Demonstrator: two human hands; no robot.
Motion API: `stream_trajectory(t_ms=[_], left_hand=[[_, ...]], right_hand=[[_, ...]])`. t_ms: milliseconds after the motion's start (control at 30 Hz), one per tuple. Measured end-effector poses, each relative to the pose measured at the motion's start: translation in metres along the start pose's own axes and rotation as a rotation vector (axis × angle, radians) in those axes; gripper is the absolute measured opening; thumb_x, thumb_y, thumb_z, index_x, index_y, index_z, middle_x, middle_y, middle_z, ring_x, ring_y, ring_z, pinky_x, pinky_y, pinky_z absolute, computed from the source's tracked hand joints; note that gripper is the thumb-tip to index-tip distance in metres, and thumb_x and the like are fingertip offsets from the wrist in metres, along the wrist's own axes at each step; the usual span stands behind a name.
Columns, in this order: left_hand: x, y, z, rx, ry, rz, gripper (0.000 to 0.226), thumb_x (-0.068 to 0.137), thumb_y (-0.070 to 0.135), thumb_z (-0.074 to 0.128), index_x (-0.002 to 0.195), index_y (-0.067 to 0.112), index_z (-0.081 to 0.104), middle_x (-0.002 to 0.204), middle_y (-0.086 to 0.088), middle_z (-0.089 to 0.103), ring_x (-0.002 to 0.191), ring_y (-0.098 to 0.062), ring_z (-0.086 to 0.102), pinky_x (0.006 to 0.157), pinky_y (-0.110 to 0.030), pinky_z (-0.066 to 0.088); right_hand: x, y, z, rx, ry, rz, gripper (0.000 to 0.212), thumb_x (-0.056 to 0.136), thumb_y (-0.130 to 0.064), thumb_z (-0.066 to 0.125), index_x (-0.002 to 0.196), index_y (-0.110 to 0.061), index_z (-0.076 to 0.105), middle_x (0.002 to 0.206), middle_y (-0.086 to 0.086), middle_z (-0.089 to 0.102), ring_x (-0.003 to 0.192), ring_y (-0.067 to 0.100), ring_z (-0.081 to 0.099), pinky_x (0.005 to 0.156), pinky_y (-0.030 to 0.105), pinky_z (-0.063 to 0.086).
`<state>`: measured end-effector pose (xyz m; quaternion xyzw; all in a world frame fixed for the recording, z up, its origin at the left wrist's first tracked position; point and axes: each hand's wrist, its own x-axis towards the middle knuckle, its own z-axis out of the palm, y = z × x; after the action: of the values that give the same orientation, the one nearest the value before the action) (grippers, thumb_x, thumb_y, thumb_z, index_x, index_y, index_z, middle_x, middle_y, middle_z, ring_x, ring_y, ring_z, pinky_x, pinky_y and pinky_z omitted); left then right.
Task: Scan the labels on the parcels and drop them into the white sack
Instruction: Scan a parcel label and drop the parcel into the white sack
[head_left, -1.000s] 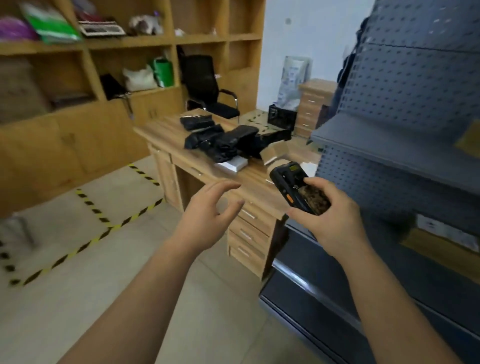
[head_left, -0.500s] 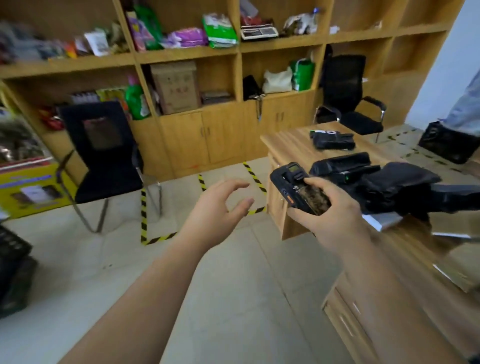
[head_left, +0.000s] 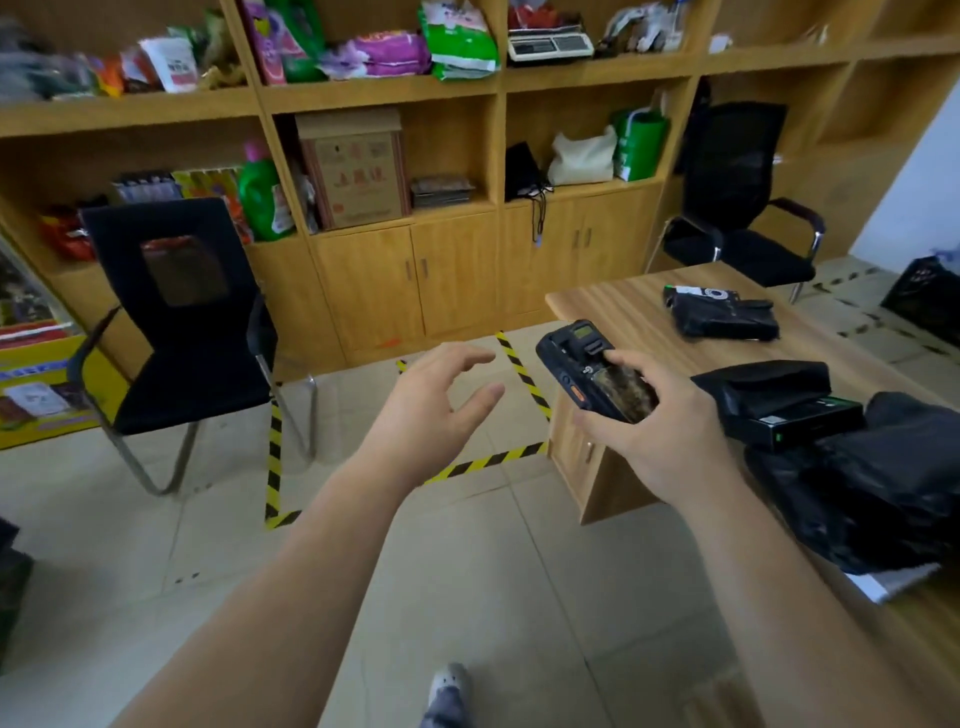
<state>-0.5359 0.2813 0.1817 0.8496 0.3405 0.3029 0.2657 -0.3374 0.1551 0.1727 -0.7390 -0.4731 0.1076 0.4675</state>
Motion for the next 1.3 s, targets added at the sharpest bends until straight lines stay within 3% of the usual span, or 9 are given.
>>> stream_trajectory(t_ms=[100, 300, 367, 533, 633, 733, 967, 1200, 1300], left_hand=[[0.070, -0.016, 0.023, -0.052, -0.069, 0.057, 0.031, 0.095, 0.035, 0.060, 0.125, 0.027, 0.059, 0.117, 0.021, 0.055, 0.109, 0.006, 0.048, 0.096, -0.018, 0.040], [0.210, -0.009, 0.069, -0.146, -0.240, 0.255, 0.032, 0.095, 0.036, 0.061, 0.125, 0.025, 0.060, 0.122, 0.013, 0.059, 0.114, -0.002, 0.051, 0.100, -0.031, 0.045], [0.244, -0.001, 0.087, -0.158, -0.286, 0.313, 0.033, 0.094, 0.038, 0.060, 0.125, 0.026, 0.060, 0.125, 0.011, 0.059, 0.116, -0.004, 0.051, 0.102, -0.032, 0.044], [0.296, 0.005, 0.137, -0.254, -0.392, 0.387, 0.033, 0.094, 0.034, 0.062, 0.126, 0.025, 0.060, 0.124, 0.013, 0.059, 0.114, -0.002, 0.051, 0.101, -0.028, 0.044], [0.318, -0.003, 0.169, -0.281, -0.454, 0.380, 0.033, 0.094, 0.035, 0.061, 0.126, 0.027, 0.060, 0.119, 0.018, 0.057, 0.112, 0.003, 0.049, 0.100, -0.025, 0.042], [0.345, -0.010, 0.199, -0.265, -0.480, 0.372, 0.030, 0.094, 0.035, 0.062, 0.123, 0.027, 0.062, 0.112, 0.021, 0.053, 0.107, 0.004, 0.048, 0.098, -0.023, 0.042], [0.435, -0.004, 0.268, -0.212, -0.490, 0.362, 0.029, 0.094, 0.033, 0.061, 0.122, 0.024, 0.062, 0.117, 0.014, 0.059, 0.111, -0.002, 0.052, 0.097, -0.024, 0.042], [0.526, 0.020, 0.357, -0.193, -0.529, 0.344, 0.029, 0.094, 0.031, 0.063, 0.121, 0.023, 0.065, 0.119, 0.011, 0.063, 0.111, -0.006, 0.056, 0.098, -0.032, 0.046], [0.549, 0.022, 0.388, -0.192, -0.547, 0.313, 0.026, 0.094, 0.031, 0.062, 0.120, 0.025, 0.064, 0.118, 0.013, 0.062, 0.110, -0.007, 0.056, 0.096, -0.029, 0.045]], right_hand=[[0.043, 0.016, -0.001, -0.022, 0.097, 0.073, 0.060, 0.067, -0.035, 0.089, 0.119, -0.042, 0.061, 0.103, -0.027, 0.060, 0.101, 0.004, 0.059, 0.090, 0.028, 0.050], [0.112, 0.037, -0.033, -0.118, 0.339, 0.252, 0.056, 0.066, -0.038, 0.086, 0.114, -0.047, 0.058, 0.104, -0.027, 0.057, 0.096, -0.009, 0.053, 0.083, 0.020, 0.042], [0.125, 0.046, -0.043, -0.158, 0.403, 0.329, 0.060, 0.068, -0.035, 0.087, 0.121, -0.041, 0.061, 0.109, -0.019, 0.060, 0.097, -0.001, 0.055, 0.083, 0.024, 0.043], [0.146, 0.077, -0.058, -0.222, 0.496, 0.439, 0.065, 0.066, -0.041, 0.085, 0.124, -0.044, 0.058, 0.115, -0.019, 0.060, 0.107, 0.010, 0.058, 0.092, 0.042, 0.053], [0.162, 0.100, -0.063, -0.226, 0.523, 0.489, 0.063, 0.068, -0.037, 0.086, 0.124, -0.044, 0.058, 0.106, -0.031, 0.054, 0.105, 0.007, 0.057, 0.092, 0.042, 0.054], [0.184, 0.129, -0.065, -0.222, 0.526, 0.509, 0.063, 0.066, -0.041, 0.085, 0.124, -0.044, 0.058, 0.112, -0.022, 0.058, 0.105, 0.009, 0.059, 0.090, 0.043, 0.055], [0.271, 0.197, -0.089, -0.204, 0.533, 0.499, 0.063, 0.069, -0.037, 0.086, 0.125, -0.039, 0.060, 0.118, -0.012, 0.061, 0.107, 0.010, 0.056, 0.093, 0.032, 0.048], [0.356, 0.272, -0.132, -0.213, 0.489, 0.521, 0.061, 0.071, -0.040, 0.085, 0.126, -0.040, 0.058, 0.113, -0.018, 0.057, 0.100, 0.001, 0.052, 0.073, 0.011, 0.036], [0.379, 0.305, -0.136, -0.205, 0.496, 0.533, 0.063, 0.067, -0.040, 0.086, 0.125, -0.037, 0.061, 0.115, -0.016, 0.060, 0.102, 0.004, 0.055, 0.082, 0.018, 0.039]])
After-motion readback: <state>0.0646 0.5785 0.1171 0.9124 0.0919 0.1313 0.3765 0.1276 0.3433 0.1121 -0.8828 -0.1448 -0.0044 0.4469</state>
